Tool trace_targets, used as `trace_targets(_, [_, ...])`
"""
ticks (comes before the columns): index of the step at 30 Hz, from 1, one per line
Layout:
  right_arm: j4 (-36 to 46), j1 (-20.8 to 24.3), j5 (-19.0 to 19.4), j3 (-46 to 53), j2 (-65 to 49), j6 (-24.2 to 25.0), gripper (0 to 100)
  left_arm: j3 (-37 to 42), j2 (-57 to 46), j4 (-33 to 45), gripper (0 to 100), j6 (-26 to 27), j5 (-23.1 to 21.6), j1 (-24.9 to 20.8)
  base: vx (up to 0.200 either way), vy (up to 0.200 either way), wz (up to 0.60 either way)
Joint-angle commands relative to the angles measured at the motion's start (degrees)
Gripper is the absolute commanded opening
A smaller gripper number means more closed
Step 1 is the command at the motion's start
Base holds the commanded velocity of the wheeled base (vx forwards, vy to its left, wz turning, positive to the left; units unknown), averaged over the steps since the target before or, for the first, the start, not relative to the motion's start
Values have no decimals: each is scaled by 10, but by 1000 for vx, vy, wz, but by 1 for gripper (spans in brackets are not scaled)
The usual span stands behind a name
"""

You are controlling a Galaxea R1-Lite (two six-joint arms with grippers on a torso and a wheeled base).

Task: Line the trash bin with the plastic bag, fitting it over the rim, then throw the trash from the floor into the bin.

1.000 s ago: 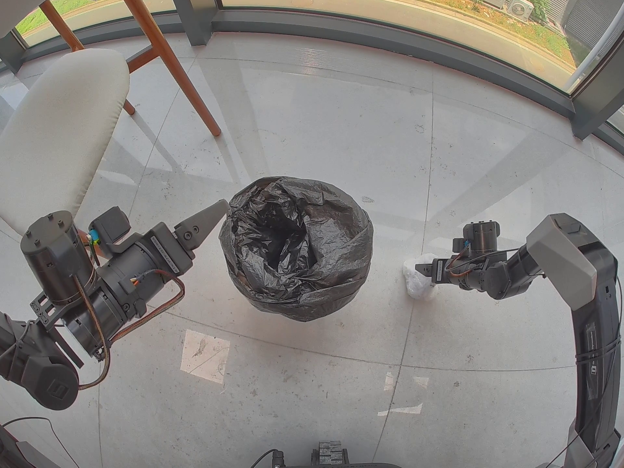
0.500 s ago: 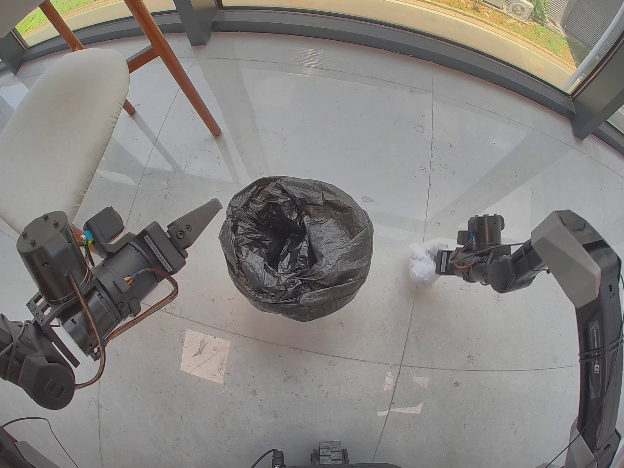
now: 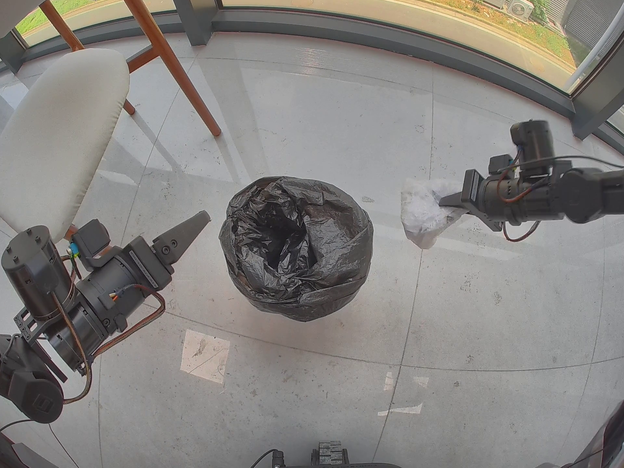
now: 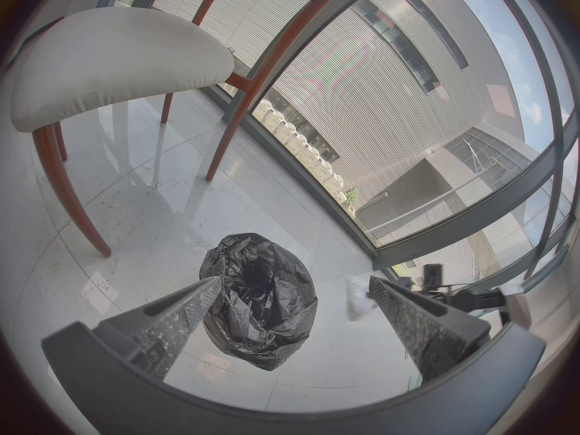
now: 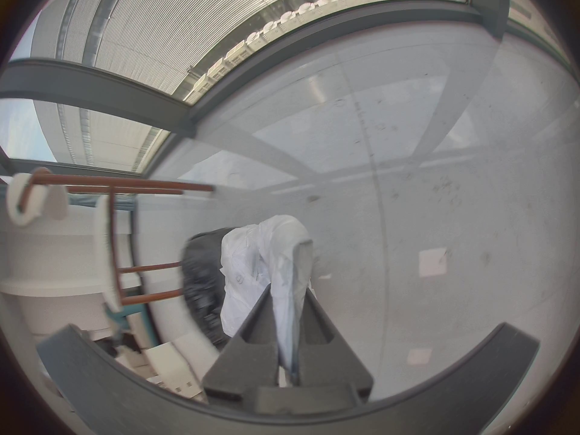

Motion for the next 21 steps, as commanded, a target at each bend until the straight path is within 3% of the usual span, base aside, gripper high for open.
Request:
trace_targets(1, [90,148,45,69,-184,57,0,22,-21,-1,100,2,0,1,0,0,0])
trace_targets(6, [88,216,31,65,-146,55,0,17,-18,-1,100,1,0,2,0,0,0])
trace_targets(9, [42,249,18,46,-100,49,0,19,-17,-1,100,0,0,2,0,0,0])
trace_targets(17, [-82,264,-22,32,-26,48,0,19,-18,-1,100,0,0,3,0,0,0])
trace_targets(18, [-79,263,-22,26,-21,48,100,20,-18,-1,100,0,0,3,0,0,0])
trace_targets(21, [-84,257,-22,19,-20,49,100,20,-18,-1,100,1,0,3,0,0,0])
